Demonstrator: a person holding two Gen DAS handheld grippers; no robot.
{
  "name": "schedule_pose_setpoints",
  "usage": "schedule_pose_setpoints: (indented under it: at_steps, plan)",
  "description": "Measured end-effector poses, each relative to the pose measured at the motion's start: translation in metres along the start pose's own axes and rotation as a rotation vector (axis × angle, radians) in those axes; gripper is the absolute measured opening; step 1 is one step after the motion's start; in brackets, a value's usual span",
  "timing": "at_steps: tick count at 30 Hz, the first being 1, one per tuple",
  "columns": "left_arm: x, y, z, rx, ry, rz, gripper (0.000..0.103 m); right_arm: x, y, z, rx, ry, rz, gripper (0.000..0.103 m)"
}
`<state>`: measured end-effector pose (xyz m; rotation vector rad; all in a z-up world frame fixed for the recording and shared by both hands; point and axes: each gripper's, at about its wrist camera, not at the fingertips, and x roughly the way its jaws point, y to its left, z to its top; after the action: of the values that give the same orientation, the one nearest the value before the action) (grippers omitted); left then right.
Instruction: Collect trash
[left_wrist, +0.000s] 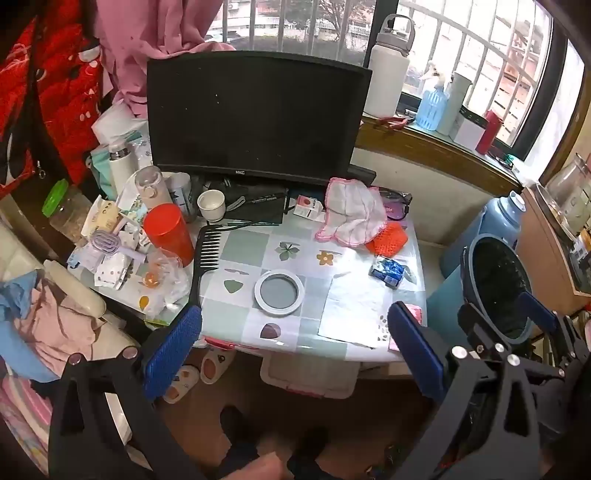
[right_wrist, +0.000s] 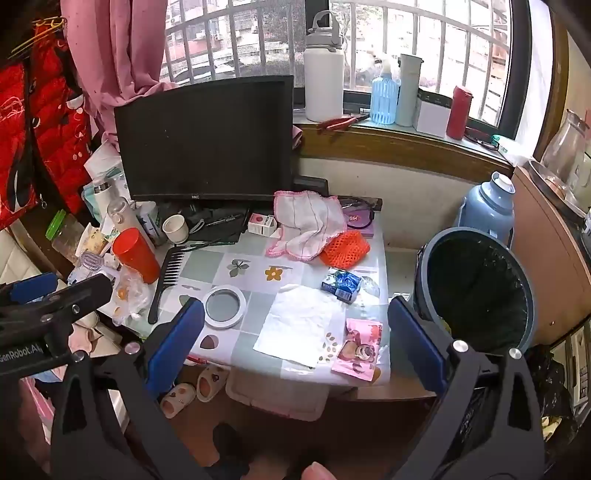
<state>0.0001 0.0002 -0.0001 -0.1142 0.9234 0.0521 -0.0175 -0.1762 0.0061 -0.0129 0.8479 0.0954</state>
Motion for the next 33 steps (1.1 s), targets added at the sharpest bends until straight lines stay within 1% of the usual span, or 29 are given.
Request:
schedule_pose_setpoints:
  at_steps: [23,27,33]
  plan:
    - [0.000,0.003,0.002,0.008,-0.008,0.005,0.098,0.008,-0.005,0.009,-0.004,-0.001,-0.005,0.098]
    - [0.000,0.009,0.004,0.008,-0.007,0.005,0.098,0.010,-0.006,0.011,-0.003,-0.001,-0.004,0.098]
    - [0.000,0.006,0.003,0.009,-0.004,0.006,0.098,0.015,-0.008,0.013,0.000,0.004,-0.004,0.098]
